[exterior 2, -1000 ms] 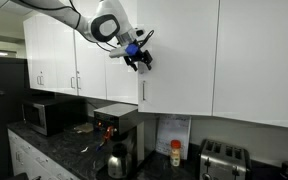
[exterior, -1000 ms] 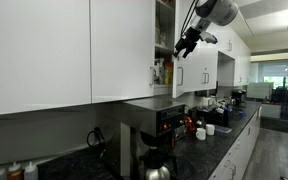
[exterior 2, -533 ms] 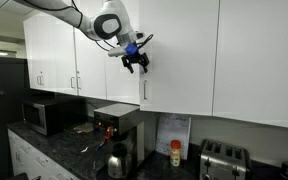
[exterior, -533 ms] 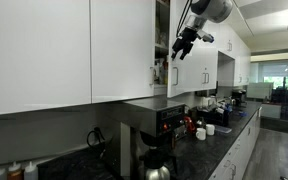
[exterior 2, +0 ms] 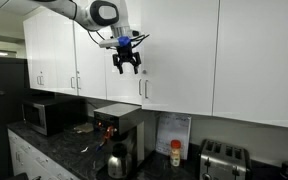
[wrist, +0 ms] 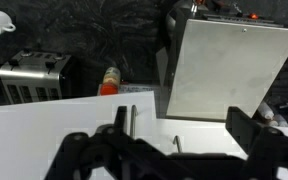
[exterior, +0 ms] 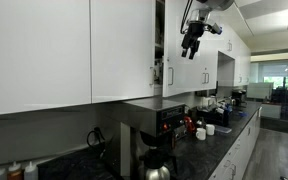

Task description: Close the top right cabinet door

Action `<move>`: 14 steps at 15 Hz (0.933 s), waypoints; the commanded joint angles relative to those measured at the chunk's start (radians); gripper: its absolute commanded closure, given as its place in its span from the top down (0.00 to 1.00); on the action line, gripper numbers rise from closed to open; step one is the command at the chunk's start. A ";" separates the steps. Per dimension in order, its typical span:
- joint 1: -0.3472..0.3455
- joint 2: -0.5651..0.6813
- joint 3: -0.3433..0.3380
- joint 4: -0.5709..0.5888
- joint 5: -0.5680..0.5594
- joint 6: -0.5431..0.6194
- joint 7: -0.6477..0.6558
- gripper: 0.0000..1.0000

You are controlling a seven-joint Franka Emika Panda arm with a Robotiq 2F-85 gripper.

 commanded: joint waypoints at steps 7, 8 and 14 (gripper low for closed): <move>-0.062 -0.124 0.023 -0.082 -0.054 -0.175 0.111 1.00; -0.067 -0.144 0.023 -0.101 -0.059 -0.179 0.130 1.00; -0.106 -0.282 0.010 -0.285 -0.079 -0.168 0.199 1.00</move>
